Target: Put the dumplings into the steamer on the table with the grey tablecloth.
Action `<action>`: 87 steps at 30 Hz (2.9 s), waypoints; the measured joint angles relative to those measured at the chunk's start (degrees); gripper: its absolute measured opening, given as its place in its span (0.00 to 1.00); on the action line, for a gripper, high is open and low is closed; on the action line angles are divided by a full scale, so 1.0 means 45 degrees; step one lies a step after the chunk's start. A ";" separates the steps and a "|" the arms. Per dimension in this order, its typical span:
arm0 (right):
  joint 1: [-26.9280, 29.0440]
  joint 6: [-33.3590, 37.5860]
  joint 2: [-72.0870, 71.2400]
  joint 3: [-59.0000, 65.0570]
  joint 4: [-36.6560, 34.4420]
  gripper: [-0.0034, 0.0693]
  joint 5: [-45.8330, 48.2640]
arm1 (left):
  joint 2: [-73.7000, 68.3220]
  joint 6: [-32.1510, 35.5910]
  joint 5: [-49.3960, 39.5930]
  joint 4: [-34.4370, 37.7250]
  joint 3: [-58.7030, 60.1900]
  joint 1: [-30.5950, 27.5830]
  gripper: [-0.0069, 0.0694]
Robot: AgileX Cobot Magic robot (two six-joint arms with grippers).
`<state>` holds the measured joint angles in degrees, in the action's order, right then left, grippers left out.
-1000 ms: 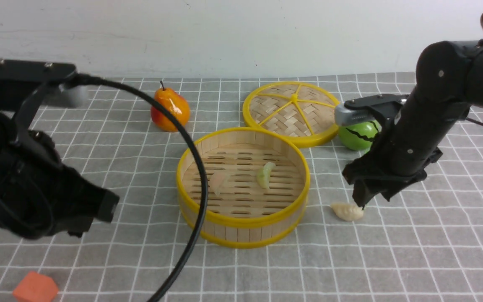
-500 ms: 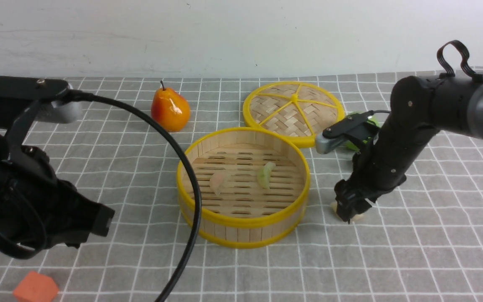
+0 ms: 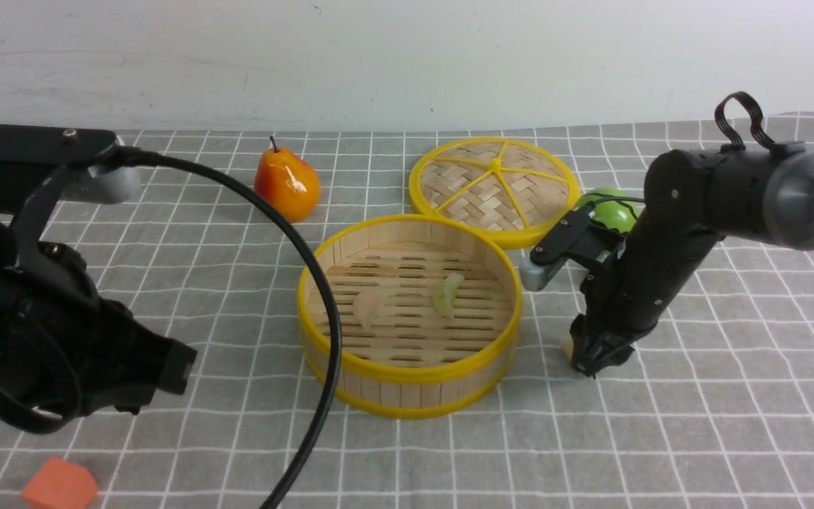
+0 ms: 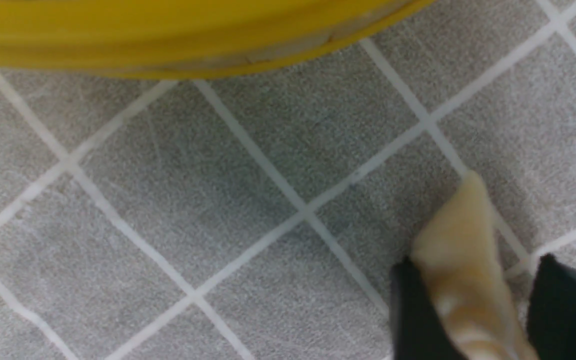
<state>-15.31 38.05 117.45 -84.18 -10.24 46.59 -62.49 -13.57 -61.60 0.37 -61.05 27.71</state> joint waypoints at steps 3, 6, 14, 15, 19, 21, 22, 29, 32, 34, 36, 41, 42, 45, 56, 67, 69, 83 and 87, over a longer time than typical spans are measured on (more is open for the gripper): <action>0.0000 -0.0132 -0.0152 -0.0012 0.0000 0.29 0.0255 | 0.0000 0.0000 -0.0004 0.0000 0.0000 0.0000 0.07; -0.0062 -0.0645 -0.0570 -0.0351 0.0056 0.30 0.1119 | 0.0011 0.0000 -0.0033 0.0000 0.0000 0.0000 0.07; -0.2280 -0.3489 -0.1732 -0.3236 0.0002 0.30 0.2794 | 0.0251 0.0047 -0.0066 0.0000 0.0000 0.0000 0.07; -0.2439 -0.3622 -0.1694 -0.3346 0.0016 0.30 0.2770 | 0.0265 0.0047 -0.0082 0.0000 0.0000 0.0000 0.07; -0.3836 -0.4823 -0.0573 -0.4054 0.0219 0.30 0.1923 | 0.0438 0.0047 -0.0109 0.0000 0.0088 0.0000 0.07; -0.4136 -0.5198 0.0108 -0.4212 0.0517 0.30 0.1535 | 0.0666 0.0047 -0.0109 0.0000 0.0262 0.0000 0.07; -0.4248 -0.5509 0.0630 -0.4350 0.0693 0.30 0.1322 | 0.0888 0.0047 -0.0109 0.0000 0.0422 0.0000 0.07; -0.4330 -0.5955 0.2044 -0.4935 0.0948 0.33 0.1035 | 0.2610 0.0047 -0.0109 0.0000 0.1897 0.0000 0.07; -0.4330 -0.6124 0.2072 -0.5047 0.0948 0.46 0.1035 | 0.3582 0.0047 -0.0039 0.0000 0.2714 0.0000 0.07; -0.4330 -0.6299 0.2072 -0.5208 0.0948 0.57 0.1206 | 0.4285 0.0047 0.0087 0.0000 0.3225 0.0000 0.07; -0.4330 -0.6449 0.2000 -0.5532 0.0948 0.68 0.1768 | 0.5175 -0.0039 0.0273 0.0000 0.3902 0.0000 0.07; -0.4330 -0.6554 0.0875 -0.5902 0.0948 0.69 0.3227 | 0.7700 -0.0580 0.1520 0.0000 0.5523 0.0000 0.07; -0.4330 -0.6554 0.0479 -0.5928 0.0948 0.66 0.3505 | 0.8123 -0.0668 0.1816 0.0000 0.5886 0.0000 0.07; -0.4330 -0.6554 -0.0575 -0.5822 0.0948 0.54 0.3952 | 0.9467 -0.1006 0.2933 0.0000 0.6773 0.0000 0.07; -0.4333 -0.6000 -0.7416 0.0559 -0.0504 0.02 0.0779 | 1.1060 -0.1295 0.4367 0.0000 0.7893 0.0000 0.08; -0.4333 -0.5947 -1.4809 0.7248 -0.0721 0.02 -0.3637 | 1.1060 -0.1306 0.4395 -0.0081 0.7893 0.0000 0.09; -0.4333 -0.5947 -1.5392 0.7731 -0.0721 0.02 -0.3833 | 1.1060 -0.1306 0.4395 -0.0081 0.7893 0.0000 0.09; -0.4333 -0.5959 -1.6180 0.8392 -0.0725 0.03 -0.2956 | 1.1060 -0.1306 0.4395 -0.0081 0.7893 0.0000 0.10; -0.4304 -0.5959 -1.6180 0.8487 -0.0665 0.02 -0.3315 | 1.1060 -0.1306 0.4395 -0.0081 0.7893 0.0000 0.11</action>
<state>-34.68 11.23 44.64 -45.99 -13.23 31.67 -12.72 -19.44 -41.83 0.00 -25.53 27.71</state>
